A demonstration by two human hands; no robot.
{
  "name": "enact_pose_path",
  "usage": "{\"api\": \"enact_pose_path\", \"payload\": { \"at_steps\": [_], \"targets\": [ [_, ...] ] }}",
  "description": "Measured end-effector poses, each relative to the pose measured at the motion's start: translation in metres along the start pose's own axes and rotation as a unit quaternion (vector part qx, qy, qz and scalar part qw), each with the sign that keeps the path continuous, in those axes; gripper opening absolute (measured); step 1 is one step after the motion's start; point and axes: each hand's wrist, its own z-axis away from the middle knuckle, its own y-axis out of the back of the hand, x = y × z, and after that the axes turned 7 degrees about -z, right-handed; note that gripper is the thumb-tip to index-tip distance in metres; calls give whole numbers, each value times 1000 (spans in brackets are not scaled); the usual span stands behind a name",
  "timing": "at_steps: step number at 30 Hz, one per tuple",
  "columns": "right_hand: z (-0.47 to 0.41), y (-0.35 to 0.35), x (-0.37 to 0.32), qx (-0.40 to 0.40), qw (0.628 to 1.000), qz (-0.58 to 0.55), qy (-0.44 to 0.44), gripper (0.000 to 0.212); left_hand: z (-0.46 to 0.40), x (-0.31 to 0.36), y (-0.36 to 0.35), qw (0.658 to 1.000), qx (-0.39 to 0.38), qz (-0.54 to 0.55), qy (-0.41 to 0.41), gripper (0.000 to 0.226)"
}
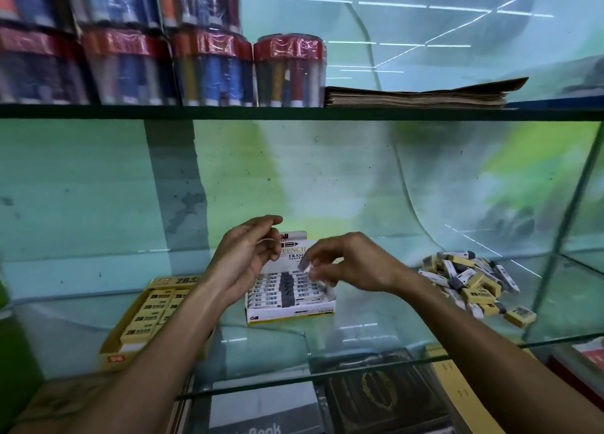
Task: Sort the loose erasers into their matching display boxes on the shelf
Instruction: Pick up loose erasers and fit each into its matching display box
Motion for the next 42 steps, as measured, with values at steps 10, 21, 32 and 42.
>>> {"api": "enact_pose_path", "payload": {
  "at_steps": [10,21,32,42],
  "targets": [
    [-23,-21,-5,-167,958,228,-41,22,7,8,8,1000,9,1,-13,16],
    [-14,-13,12,-113,967,223,-55,15,10,-1,-1,1000,-11,-24,-11,17],
    [84,43,51,132,953,254,-97,13,5,-35,-72,982,-75,-164,-51,15],
    [122,97,78,121,881,385,-247,22,-3,-61,-133,965,-124,-227,-44,13]
  ]
}}
